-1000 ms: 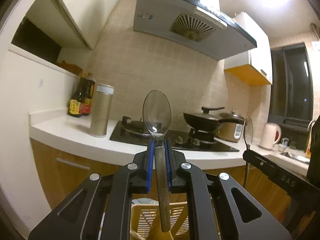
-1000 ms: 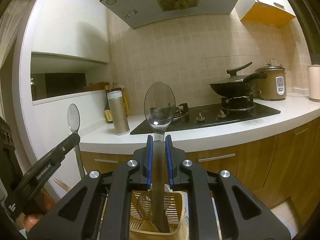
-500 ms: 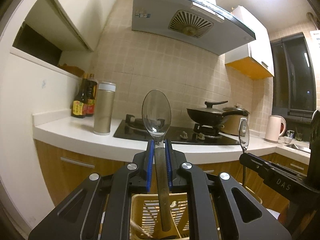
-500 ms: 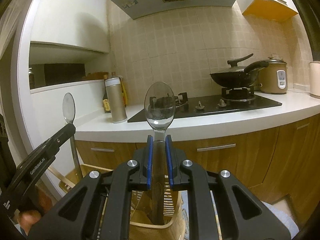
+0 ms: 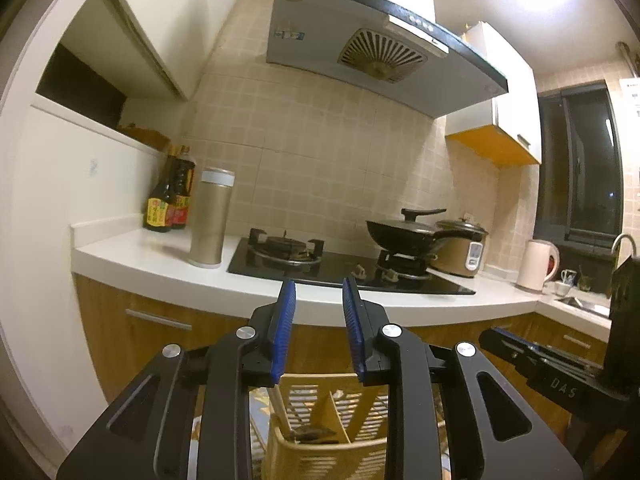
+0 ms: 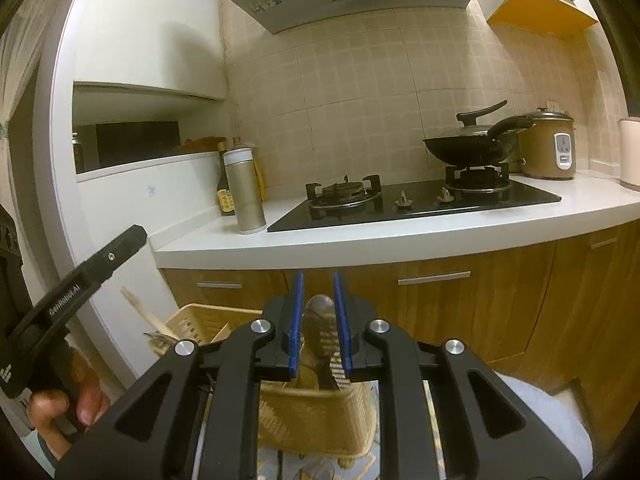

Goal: Organize utensils
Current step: 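Lower the left tool to a wooden chopstick while the right tool grasps a clear spoon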

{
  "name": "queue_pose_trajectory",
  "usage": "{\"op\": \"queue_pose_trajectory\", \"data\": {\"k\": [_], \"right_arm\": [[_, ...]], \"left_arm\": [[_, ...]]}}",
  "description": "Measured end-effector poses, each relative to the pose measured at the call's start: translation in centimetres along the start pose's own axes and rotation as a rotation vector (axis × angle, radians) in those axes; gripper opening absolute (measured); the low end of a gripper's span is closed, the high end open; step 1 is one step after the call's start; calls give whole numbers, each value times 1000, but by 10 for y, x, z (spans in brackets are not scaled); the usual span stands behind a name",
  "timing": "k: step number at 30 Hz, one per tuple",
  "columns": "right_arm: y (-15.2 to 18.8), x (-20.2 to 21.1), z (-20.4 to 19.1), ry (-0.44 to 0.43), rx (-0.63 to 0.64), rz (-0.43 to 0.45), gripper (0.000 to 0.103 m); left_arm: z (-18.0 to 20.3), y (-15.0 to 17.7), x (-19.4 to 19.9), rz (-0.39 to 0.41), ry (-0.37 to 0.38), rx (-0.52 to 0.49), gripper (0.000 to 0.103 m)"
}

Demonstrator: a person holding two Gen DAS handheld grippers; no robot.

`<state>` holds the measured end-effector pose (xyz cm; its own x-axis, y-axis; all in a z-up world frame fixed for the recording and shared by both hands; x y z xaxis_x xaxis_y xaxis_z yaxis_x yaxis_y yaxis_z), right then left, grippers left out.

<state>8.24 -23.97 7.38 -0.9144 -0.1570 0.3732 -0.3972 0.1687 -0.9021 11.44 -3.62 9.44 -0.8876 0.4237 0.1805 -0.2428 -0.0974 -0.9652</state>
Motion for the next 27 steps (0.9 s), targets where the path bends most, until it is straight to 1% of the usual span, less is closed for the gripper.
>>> {"op": "queue_pose_trajectory", "data": {"k": [3, 5, 6, 8, 9, 10, 11, 12, 13, 14, 16, 17, 18, 19, 20, 21, 22, 23, 24, 25, 26, 27], "right_arm": [[0, 14, -1, -14, -14, -3, 14], [-1, 24, -2, -24, -22, -7, 14], [-1, 27, -2, -26, -23, -12, 15], [1, 31, -2, -57, -32, -52, 17], [2, 32, -1, -59, -39, -63, 20], [4, 33, 0, -60, -48, -78, 23], [9, 34, 3, -67, -61, -107, 32], [12, 34, 4, -70, -71, -124, 45], [16, 35, 6, -72, -80, -140, 55], [21, 37, 7, -69, -87, -153, 56], [32, 36, 7, -44, -80, -212, 55], [37, 36, 6, -31, -81, -237, 55], [44, 35, 6, -6, -84, -269, 55], [50, 33, 5, 4, -88, -301, 55], [55, 31, 5, 7, -93, -334, 55], [64, 28, 3, 9, -103, -388, 55], [68, 25, 2, 11, -109, -418, 55], [76, 20, 0, 13, -118, -472, 55], [80, 16, -1, 9, -125, -506, 53], [88, 10, -4, -3, -140, -560, 47], [95, 4, -6, -16, -157, -611, 44], [101, -1, -7, -26, -171, -648, 39]], "left_arm": [[3, -7, 15, 9, 12, -2, 23], [6, -11, 28, 18, 24, -8, 28], [8, -13, 36, 19, 27, -14, 32], [12, -14, 46, 18, 13, -27, 34], [13, -13, 53, 15, 7, -34, 34], [13, -12, 57, 10, 7, -36, 36], [13, -10, 62, -3, 4, -34, 38], [12, -7, 65, -19, -1, -31, 39], [10, -4, 66, -37, -3, -28, 39], [8, 0, 67, -63, 1, -23, 39], [3, 11, 67, -124, 11, -3, 39], [0, 18, 65, -160, 13, 7, 39], [-4, 27, 62, -211, 16, 19, 39], [-7, 34, 61, -241, 12, 23, 39], [-9, 40, 59, -266, -6, 21, 39], [-12, 48, 57, -299, -41, 6, 39], [-14, 53, 56, -318, -55, -1, 39], [-16, 59, 54, -350, -58, -6, 39], [-18, 65, 50, -387, -53, -7, 39], [-19, 76, 44, -453, -41, -9, 39], [-20, 82, 41, -490, -39, -14, 39], [-20, 93, 35, -548, -36, -26, 39]]}}
Point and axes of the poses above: each gripper's, at about its wrist camera, not at the fingertips, and x roughly against the way its jaws point, z to its right, y to its underside, the point moved 4 cm from there along -x, roughly the way its jaws point, and after that the axes turned 7 degrees about -z, right-handed, at the moved point
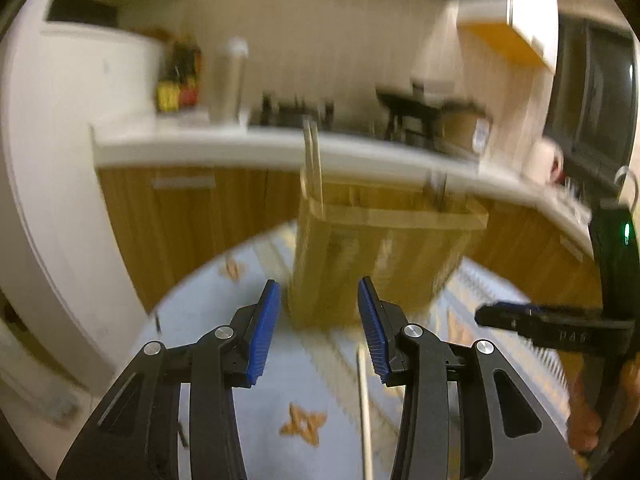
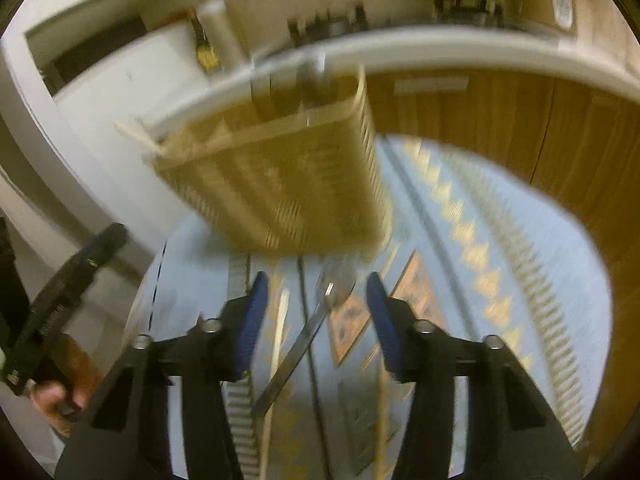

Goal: Organize utensils
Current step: 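Lower the left tool to a wooden chopstick while the right tool grasps a clear spoon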

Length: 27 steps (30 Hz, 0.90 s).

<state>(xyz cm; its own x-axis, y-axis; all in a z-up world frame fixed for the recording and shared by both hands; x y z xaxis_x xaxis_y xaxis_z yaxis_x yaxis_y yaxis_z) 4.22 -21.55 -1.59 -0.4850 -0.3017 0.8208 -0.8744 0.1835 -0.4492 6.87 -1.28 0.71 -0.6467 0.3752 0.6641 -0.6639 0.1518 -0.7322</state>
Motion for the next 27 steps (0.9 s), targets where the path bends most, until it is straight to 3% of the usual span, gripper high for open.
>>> {"op": "queue_pose_trajectory", "data": {"k": [4, 7, 9, 20, 27], "right_arm": [[8, -32, 0, -20, -49, -138, 34], [7, -46, 1, -16, -76, -186, 30], [7, -55, 1, -15, -98, -216, 27], [4, -89, -20, 109, -87, -230, 17], [7, -98, -36, 234, 35, -207, 11]], "left_arm": [[1, 23, -34, -192, 82, -11, 37], [-2, 40, -60, -350, 187, 1, 37], [-3, 47, -72, -413, 213, -5, 37], [2, 43, -79, -442, 175, -113, 35], [20, 42, -86, -480, 163, -171, 35]]}}
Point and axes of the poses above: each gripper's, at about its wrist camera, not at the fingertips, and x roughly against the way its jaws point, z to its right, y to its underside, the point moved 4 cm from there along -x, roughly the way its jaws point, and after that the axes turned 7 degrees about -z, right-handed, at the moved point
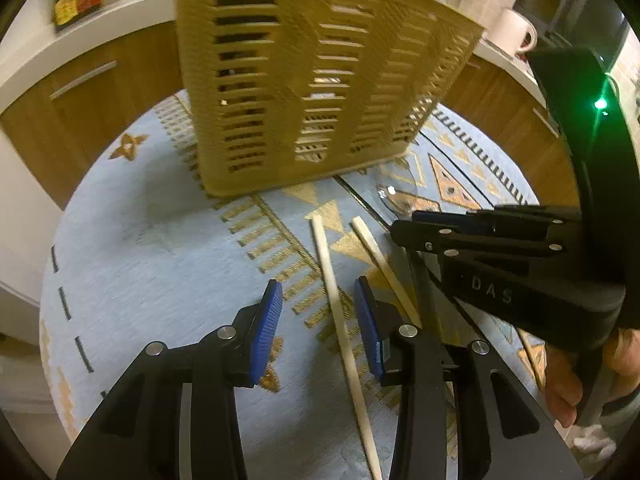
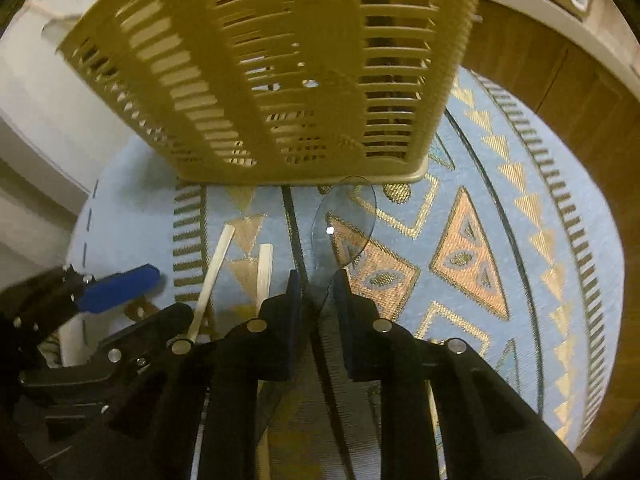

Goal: Organize utensils
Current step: 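Lower the left tool to a wooden chopstick while the right tool grasps a clear spoon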

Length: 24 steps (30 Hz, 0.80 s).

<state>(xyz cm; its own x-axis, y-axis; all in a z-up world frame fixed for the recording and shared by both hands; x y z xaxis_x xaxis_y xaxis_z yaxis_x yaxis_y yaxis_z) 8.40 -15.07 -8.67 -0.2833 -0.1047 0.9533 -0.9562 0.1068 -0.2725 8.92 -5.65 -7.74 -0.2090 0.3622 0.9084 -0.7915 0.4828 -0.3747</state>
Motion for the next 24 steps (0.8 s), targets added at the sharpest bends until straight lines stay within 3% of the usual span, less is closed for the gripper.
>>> {"op": "queue_pose_trajectory", "data": {"k": [1, 9, 11, 13, 14, 24], "right_arm": [[0, -1, -1, 10, 12, 0, 8], [12, 0, 8, 13, 54, -17, 7], [15, 3, 14, 12, 46, -24, 7], [19, 5, 22, 6, 31, -34, 7], [21, 7, 25, 3, 25, -38, 7], [27, 18, 56, -55, -11, -84, 7]], "left_arm": [[1, -1, -2, -6, -4, -6, 35], [15, -6, -19, -66, -105, -60, 30], [17, -7, -21, -76, -145, -72, 25], [18, -7, -22, -78, -199, -87, 10], [16, -7, -21, -76, -220, -88, 8], [-28, 12, 2, -27, -108, 100, 4]]}}
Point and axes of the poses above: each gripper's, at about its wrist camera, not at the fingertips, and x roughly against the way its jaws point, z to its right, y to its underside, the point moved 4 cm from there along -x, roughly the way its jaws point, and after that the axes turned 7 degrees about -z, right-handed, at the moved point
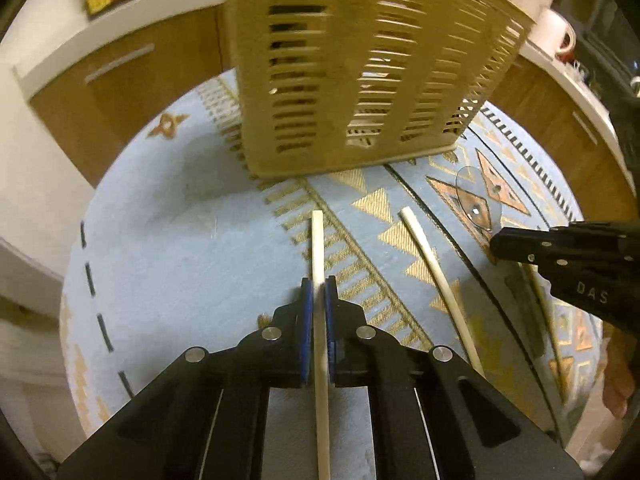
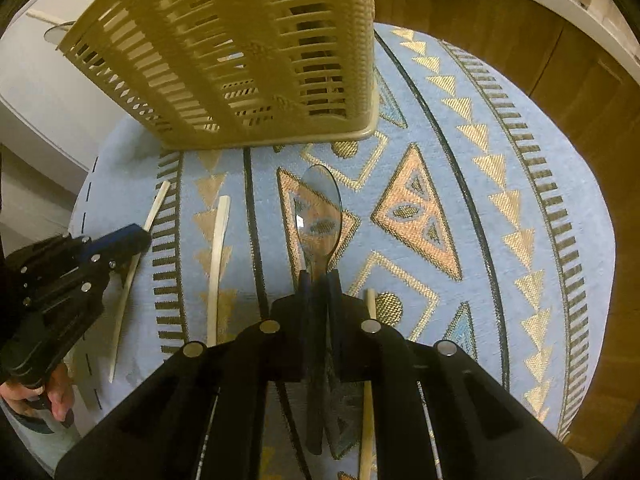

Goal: Organize utensils
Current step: 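Lower the left tool to a wooden chopstick while the right tool grasps a clear spoon, then lift the chopstick with the left tool while the right tool carries the spoon into the basket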

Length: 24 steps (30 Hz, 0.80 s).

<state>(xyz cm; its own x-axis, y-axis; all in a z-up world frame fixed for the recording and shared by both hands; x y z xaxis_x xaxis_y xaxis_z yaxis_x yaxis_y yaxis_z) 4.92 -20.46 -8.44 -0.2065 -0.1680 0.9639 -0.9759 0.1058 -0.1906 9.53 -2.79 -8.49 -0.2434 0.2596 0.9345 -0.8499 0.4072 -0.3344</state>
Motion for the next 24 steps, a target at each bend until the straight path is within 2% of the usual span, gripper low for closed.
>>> {"op": "queue_pose_trajectory", "data": {"k": [7, 10, 15, 17, 18, 20, 22, 24], "right_arm": [[-3, -1, 1, -1, 24, -76, 8], [-4, -2, -2, 15, 50, -104, 9], [-7, -7, -13, 37, 96, -139, 14], [-8, -7, -13, 41, 95, -137, 14], [-7, -6, -14, 47, 99, -134, 13], [-4, -5, -17, 78, 115, -109, 9], [-4, -13, -32, 86, 122, -86, 9], [-1, -11, -30, 64, 111, -69, 8]], "left_arm": [[-12, 3, 2, -51, 68, -3, 7], [-6, -1, 0, -79, 77, -35, 14], [4, -11, -7, -130, 37, -114, 14], [8, -11, -7, -146, -1, -151, 10], [9, -11, -7, -146, -36, -171, 5], [9, -9, -6, -135, -49, -175, 5], [7, -7, -4, -112, -51, -159, 4], [7, -4, 0, -63, -35, -134, 4]]}}
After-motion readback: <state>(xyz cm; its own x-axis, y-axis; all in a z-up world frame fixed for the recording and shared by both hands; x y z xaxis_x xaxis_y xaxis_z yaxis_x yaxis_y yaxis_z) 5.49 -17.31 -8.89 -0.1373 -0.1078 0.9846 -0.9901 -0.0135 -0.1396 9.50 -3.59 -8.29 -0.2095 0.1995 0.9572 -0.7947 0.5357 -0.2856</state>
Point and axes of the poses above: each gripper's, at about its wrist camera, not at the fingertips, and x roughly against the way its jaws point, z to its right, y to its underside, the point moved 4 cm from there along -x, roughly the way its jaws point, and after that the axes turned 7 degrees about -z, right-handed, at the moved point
